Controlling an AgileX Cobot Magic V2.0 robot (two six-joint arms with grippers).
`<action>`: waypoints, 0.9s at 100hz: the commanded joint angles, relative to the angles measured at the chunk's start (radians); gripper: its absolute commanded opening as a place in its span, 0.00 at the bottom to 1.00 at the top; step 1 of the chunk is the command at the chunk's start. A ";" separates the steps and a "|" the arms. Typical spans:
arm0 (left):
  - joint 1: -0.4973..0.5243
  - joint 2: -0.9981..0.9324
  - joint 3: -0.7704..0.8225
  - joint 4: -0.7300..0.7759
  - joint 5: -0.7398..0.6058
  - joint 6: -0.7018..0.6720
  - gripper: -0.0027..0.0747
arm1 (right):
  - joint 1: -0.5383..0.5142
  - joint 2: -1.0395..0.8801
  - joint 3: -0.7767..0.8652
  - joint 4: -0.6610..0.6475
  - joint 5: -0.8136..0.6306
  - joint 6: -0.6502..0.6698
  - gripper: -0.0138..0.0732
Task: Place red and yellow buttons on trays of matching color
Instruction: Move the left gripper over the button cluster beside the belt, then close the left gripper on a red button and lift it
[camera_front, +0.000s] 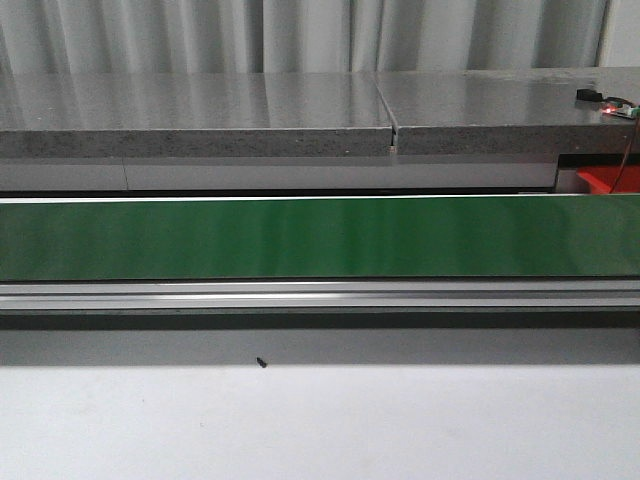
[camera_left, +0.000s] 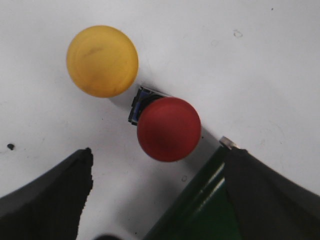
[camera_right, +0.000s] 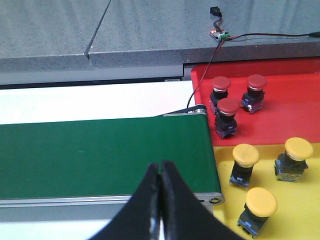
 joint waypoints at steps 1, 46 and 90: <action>0.003 -0.023 -0.053 -0.020 -0.010 -0.026 0.72 | 0.000 0.005 -0.024 0.009 -0.072 -0.009 0.08; 0.001 0.086 -0.098 -0.055 -0.032 -0.045 0.63 | 0.000 0.005 -0.024 0.009 -0.072 -0.009 0.08; 0.001 0.048 -0.099 -0.066 -0.066 -0.028 0.31 | 0.000 0.005 -0.024 0.009 -0.072 -0.009 0.08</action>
